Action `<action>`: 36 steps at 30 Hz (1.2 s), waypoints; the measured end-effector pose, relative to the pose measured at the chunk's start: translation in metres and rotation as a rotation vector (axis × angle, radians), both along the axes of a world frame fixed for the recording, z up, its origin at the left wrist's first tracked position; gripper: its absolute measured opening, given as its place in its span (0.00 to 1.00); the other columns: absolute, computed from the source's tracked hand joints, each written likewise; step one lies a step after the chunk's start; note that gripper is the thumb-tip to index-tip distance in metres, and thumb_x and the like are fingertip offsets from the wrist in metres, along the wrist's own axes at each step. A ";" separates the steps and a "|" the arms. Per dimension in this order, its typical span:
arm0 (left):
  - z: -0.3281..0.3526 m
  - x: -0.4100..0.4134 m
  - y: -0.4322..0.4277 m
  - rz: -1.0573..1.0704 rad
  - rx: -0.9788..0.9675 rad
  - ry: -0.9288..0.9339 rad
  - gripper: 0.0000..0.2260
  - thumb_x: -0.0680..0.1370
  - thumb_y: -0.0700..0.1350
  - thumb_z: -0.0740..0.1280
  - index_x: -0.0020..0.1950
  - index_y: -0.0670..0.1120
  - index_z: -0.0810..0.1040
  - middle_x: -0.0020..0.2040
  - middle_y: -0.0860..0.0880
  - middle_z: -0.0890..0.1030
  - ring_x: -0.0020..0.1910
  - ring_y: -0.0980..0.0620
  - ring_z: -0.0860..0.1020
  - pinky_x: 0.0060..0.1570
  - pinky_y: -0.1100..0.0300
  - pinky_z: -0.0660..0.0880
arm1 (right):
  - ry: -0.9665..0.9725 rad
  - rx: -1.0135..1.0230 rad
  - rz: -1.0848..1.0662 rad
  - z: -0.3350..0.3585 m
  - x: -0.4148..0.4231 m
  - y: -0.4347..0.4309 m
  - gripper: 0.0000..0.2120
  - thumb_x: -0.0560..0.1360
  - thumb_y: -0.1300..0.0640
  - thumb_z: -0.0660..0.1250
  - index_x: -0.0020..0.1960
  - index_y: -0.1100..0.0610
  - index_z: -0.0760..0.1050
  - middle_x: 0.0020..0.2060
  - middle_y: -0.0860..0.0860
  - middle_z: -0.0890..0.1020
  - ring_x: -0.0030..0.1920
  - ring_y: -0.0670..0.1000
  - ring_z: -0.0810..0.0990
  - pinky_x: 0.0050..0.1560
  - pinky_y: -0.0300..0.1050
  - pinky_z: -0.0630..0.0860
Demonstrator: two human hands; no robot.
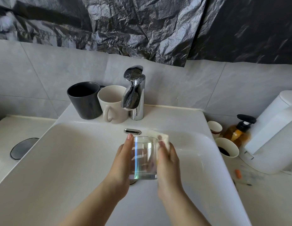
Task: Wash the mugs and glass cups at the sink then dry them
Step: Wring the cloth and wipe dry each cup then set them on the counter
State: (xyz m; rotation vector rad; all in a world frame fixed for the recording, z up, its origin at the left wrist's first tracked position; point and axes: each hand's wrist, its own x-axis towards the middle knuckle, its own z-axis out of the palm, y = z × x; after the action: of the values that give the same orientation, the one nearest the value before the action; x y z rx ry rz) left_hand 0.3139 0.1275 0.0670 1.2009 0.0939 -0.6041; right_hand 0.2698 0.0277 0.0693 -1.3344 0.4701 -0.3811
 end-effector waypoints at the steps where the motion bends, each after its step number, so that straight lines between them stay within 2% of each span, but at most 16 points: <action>1: 0.002 -0.001 0.001 -0.036 -0.008 -0.007 0.30 0.70 0.69 0.62 0.55 0.45 0.79 0.48 0.42 0.84 0.42 0.44 0.84 0.40 0.52 0.78 | -0.006 0.036 0.091 0.000 -0.003 0.003 0.07 0.75 0.48 0.64 0.52 0.43 0.76 0.45 0.44 0.83 0.45 0.46 0.82 0.49 0.48 0.79; 3: 0.003 0.000 0.003 -0.102 -0.019 0.012 0.28 0.72 0.66 0.58 0.52 0.43 0.80 0.44 0.43 0.84 0.40 0.45 0.83 0.41 0.53 0.76 | -0.011 -0.005 0.249 0.000 -0.009 0.008 0.22 0.65 0.40 0.65 0.59 0.39 0.71 0.52 0.44 0.81 0.50 0.45 0.81 0.54 0.48 0.79; 5: 0.004 -0.001 0.005 -0.133 -0.016 0.033 0.31 0.72 0.67 0.60 0.56 0.42 0.80 0.51 0.41 0.83 0.47 0.41 0.83 0.46 0.51 0.76 | -0.013 -0.143 0.202 -0.002 -0.009 0.007 0.30 0.61 0.37 0.64 0.62 0.40 0.70 0.54 0.42 0.80 0.54 0.43 0.80 0.57 0.47 0.78; 8: 0.003 -0.001 0.003 -0.074 0.017 0.059 0.33 0.64 0.68 0.70 0.57 0.44 0.77 0.52 0.40 0.80 0.46 0.41 0.80 0.45 0.50 0.76 | 0.001 -0.217 -0.088 -0.002 -0.003 -0.002 0.09 0.70 0.44 0.65 0.46 0.47 0.78 0.39 0.44 0.83 0.42 0.47 0.82 0.50 0.51 0.79; 10: 0.002 -0.001 0.000 -0.058 -0.001 0.062 0.29 0.64 0.67 0.66 0.54 0.47 0.79 0.51 0.41 0.83 0.46 0.41 0.81 0.49 0.49 0.76 | 0.037 -0.150 -0.092 -0.004 -0.002 -0.005 0.05 0.74 0.50 0.66 0.43 0.49 0.78 0.36 0.47 0.83 0.38 0.49 0.81 0.47 0.52 0.79; 11: 0.002 0.000 -0.002 -0.052 -0.013 0.088 0.28 0.66 0.66 0.63 0.55 0.47 0.80 0.51 0.41 0.84 0.48 0.41 0.82 0.51 0.49 0.75 | 0.025 -0.114 0.002 -0.002 -0.003 -0.004 0.04 0.73 0.48 0.66 0.45 0.46 0.77 0.39 0.46 0.83 0.39 0.48 0.82 0.48 0.51 0.79; 13: 0.003 -0.001 -0.001 -0.054 -0.035 0.136 0.29 0.73 0.67 0.58 0.60 0.47 0.79 0.53 0.42 0.84 0.52 0.41 0.82 0.51 0.49 0.75 | 0.008 -0.152 0.227 -0.002 -0.009 0.001 0.16 0.66 0.41 0.66 0.53 0.37 0.71 0.53 0.43 0.80 0.50 0.43 0.80 0.55 0.46 0.77; 16: 0.004 -0.005 0.001 -0.079 -0.062 0.116 0.33 0.69 0.71 0.61 0.62 0.48 0.78 0.53 0.44 0.84 0.53 0.45 0.83 0.56 0.47 0.75 | 0.094 -0.513 0.336 0.004 -0.014 0.006 0.33 0.70 0.40 0.64 0.71 0.38 0.54 0.73 0.38 0.58 0.71 0.39 0.60 0.71 0.40 0.60; 19: 0.007 -0.008 0.002 -0.083 -0.049 0.034 0.30 0.71 0.69 0.56 0.58 0.49 0.79 0.49 0.47 0.86 0.49 0.51 0.84 0.55 0.49 0.75 | 0.107 -0.725 0.297 0.013 -0.005 0.008 0.25 0.79 0.45 0.54 0.75 0.42 0.51 0.75 0.38 0.49 0.74 0.39 0.49 0.73 0.40 0.52; 21: 0.008 -0.007 0.001 -0.080 -0.062 0.050 0.32 0.74 0.69 0.51 0.58 0.48 0.81 0.53 0.43 0.84 0.53 0.44 0.82 0.54 0.48 0.76 | 0.082 -0.497 0.220 0.014 0.004 0.008 0.21 0.79 0.43 0.52 0.72 0.41 0.60 0.74 0.41 0.60 0.71 0.40 0.59 0.72 0.42 0.58; 24: 0.012 -0.005 0.000 -0.024 -0.061 0.041 0.32 0.70 0.70 0.56 0.57 0.48 0.81 0.52 0.42 0.84 0.50 0.42 0.83 0.44 0.51 0.79 | 0.104 -0.156 0.148 0.004 0.003 0.007 0.28 0.73 0.32 0.55 0.68 0.44 0.68 0.66 0.45 0.74 0.66 0.46 0.72 0.70 0.51 0.66; 28: 0.003 0.002 0.005 0.117 -0.038 0.075 0.33 0.64 0.70 0.64 0.59 0.50 0.76 0.53 0.44 0.79 0.46 0.44 0.81 0.37 0.55 0.75 | 0.051 -0.500 0.318 -0.002 -0.012 0.024 0.30 0.74 0.40 0.53 0.74 0.38 0.50 0.73 0.36 0.56 0.72 0.36 0.57 0.71 0.34 0.58; 30: 0.000 0.004 0.006 0.050 -0.024 0.086 0.36 0.65 0.71 0.67 0.63 0.47 0.76 0.59 0.39 0.79 0.51 0.39 0.82 0.38 0.52 0.77 | -0.009 -0.530 0.297 0.001 -0.011 0.023 0.28 0.72 0.42 0.53 0.71 0.33 0.51 0.72 0.33 0.57 0.70 0.32 0.55 0.68 0.27 0.57; 32: 0.000 0.002 0.003 -0.035 0.001 0.058 0.37 0.63 0.71 0.69 0.63 0.47 0.77 0.58 0.37 0.80 0.53 0.37 0.81 0.44 0.49 0.78 | -0.025 -0.235 0.238 0.008 -0.001 0.012 0.17 0.73 0.46 0.57 0.60 0.33 0.67 0.59 0.38 0.75 0.58 0.36 0.74 0.59 0.36 0.72; 34: -0.001 0.001 0.000 -0.095 0.024 0.011 0.36 0.62 0.70 0.67 0.60 0.46 0.79 0.54 0.39 0.83 0.51 0.38 0.82 0.45 0.51 0.78 | 0.044 0.122 0.234 0.009 0.004 0.004 0.04 0.67 0.49 0.60 0.39 0.48 0.72 0.38 0.53 0.75 0.37 0.51 0.76 0.41 0.43 0.74; 36: -0.001 0.002 0.000 -0.133 0.048 0.009 0.34 0.63 0.69 0.64 0.58 0.46 0.81 0.53 0.41 0.84 0.51 0.41 0.82 0.52 0.50 0.77 | 0.071 0.064 0.264 0.003 0.001 0.003 0.12 0.65 0.43 0.57 0.41 0.50 0.70 0.46 0.57 0.75 0.44 0.53 0.77 0.49 0.48 0.72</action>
State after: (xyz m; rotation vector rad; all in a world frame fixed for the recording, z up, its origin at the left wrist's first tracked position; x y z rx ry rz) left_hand 0.3161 0.1279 0.0656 1.2578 0.0360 -0.7273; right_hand 0.2710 0.0311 0.0723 -1.3312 0.3566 -0.0999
